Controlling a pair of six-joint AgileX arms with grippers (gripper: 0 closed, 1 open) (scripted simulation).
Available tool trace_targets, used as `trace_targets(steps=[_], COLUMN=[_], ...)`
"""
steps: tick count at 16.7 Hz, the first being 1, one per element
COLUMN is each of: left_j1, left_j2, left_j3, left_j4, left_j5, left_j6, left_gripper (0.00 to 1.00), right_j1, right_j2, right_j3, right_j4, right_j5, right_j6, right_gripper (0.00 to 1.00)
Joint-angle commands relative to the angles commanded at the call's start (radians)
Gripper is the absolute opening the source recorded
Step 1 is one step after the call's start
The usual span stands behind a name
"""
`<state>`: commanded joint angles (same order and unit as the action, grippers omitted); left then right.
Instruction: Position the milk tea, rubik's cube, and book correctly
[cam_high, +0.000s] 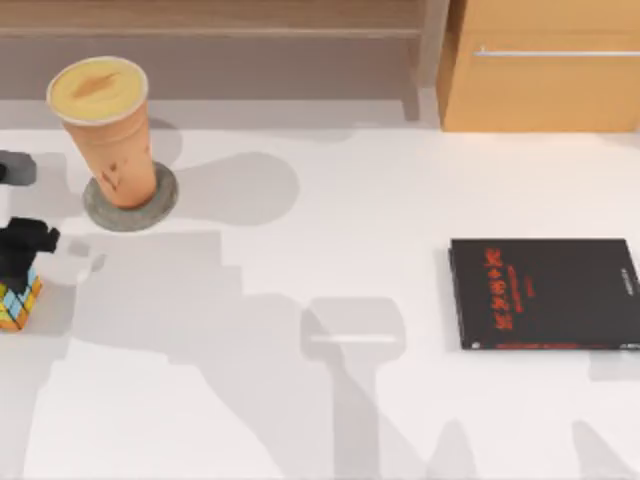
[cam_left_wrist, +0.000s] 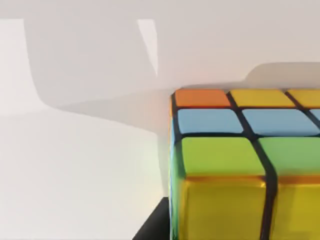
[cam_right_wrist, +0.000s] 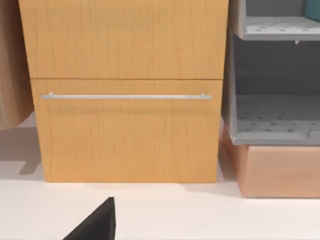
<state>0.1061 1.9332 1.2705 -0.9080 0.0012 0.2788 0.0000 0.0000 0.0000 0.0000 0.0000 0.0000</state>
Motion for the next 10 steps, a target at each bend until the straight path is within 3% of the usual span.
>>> trace_targets(steps=[10], left_j1=[-0.001], left_j2=[-0.043], left_j3=[0.071], left_j4=[-0.112], left_j5=[0.000], left_j6=[0.000], left_gripper=[0.00], right_j1=[0.000], right_j2=[0.000], right_j3=[0.000], right_j4=[0.000], right_j5=[0.000], right_j6=[0.000], right_gripper=[1.00])
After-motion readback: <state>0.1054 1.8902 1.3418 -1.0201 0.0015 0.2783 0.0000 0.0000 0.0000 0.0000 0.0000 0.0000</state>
